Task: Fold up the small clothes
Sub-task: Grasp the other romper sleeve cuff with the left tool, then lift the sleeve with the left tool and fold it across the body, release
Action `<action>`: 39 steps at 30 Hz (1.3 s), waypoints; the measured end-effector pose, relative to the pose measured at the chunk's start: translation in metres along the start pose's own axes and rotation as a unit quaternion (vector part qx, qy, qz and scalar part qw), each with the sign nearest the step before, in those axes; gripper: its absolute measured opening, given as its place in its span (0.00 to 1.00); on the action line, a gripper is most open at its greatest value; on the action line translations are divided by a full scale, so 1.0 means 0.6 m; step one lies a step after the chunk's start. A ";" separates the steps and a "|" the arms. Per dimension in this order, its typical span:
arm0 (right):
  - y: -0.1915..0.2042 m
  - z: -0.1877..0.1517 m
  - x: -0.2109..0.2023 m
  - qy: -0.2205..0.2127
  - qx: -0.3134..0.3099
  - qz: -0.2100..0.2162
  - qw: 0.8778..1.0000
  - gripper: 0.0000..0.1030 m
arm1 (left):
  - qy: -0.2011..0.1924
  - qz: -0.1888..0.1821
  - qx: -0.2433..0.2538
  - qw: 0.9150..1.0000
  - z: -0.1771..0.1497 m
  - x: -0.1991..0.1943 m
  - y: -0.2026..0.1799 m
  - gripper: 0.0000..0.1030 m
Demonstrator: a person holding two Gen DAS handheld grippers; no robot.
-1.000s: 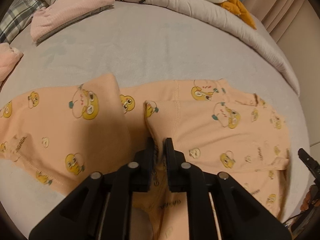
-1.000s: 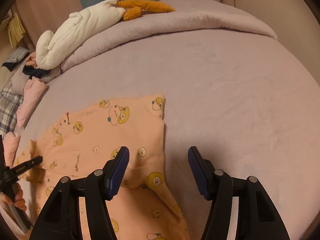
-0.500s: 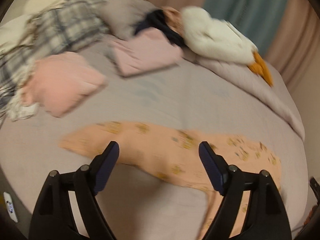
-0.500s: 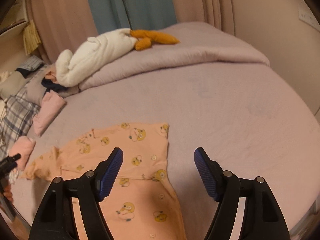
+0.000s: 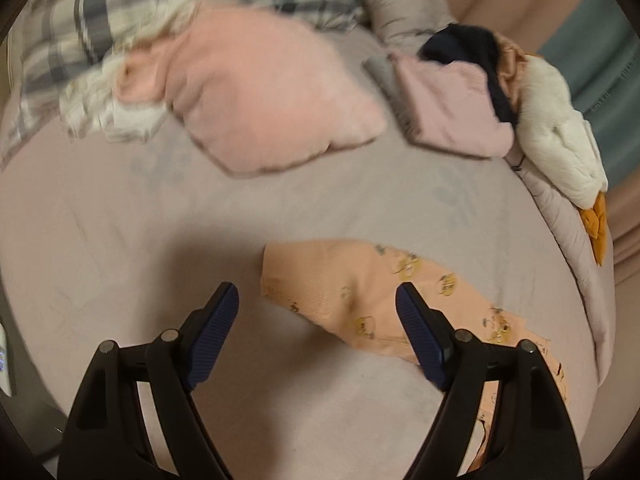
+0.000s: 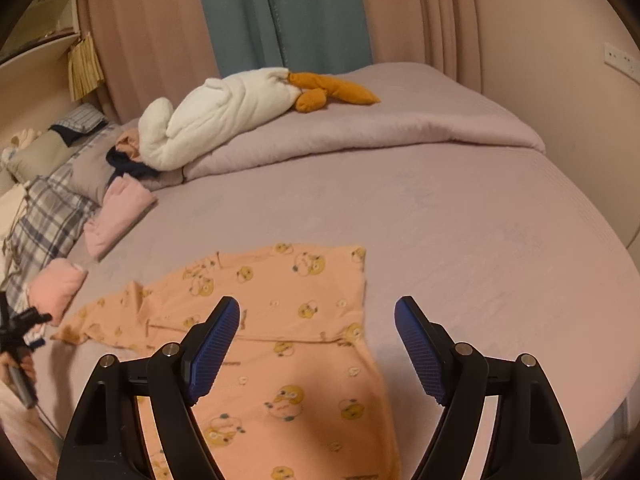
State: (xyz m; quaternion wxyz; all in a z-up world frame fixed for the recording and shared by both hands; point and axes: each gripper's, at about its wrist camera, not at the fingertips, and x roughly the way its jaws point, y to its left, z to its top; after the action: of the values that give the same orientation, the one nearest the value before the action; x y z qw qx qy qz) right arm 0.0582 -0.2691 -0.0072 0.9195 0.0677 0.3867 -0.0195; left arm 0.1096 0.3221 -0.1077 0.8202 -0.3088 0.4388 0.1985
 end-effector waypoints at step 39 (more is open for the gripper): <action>-0.083 -0.048 -0.003 0.005 0.091 0.002 0.996 0.78 | -0.011 -0.230 0.292 0.928 -0.195 -0.107 -0.489 0.06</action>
State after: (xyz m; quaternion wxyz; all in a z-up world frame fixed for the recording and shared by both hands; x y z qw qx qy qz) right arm 0.0319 -0.3142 -0.0311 0.9076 0.1523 0.3877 -0.0524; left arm 0.1804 0.0244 -0.0058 0.9020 -0.1457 0.3852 -0.1298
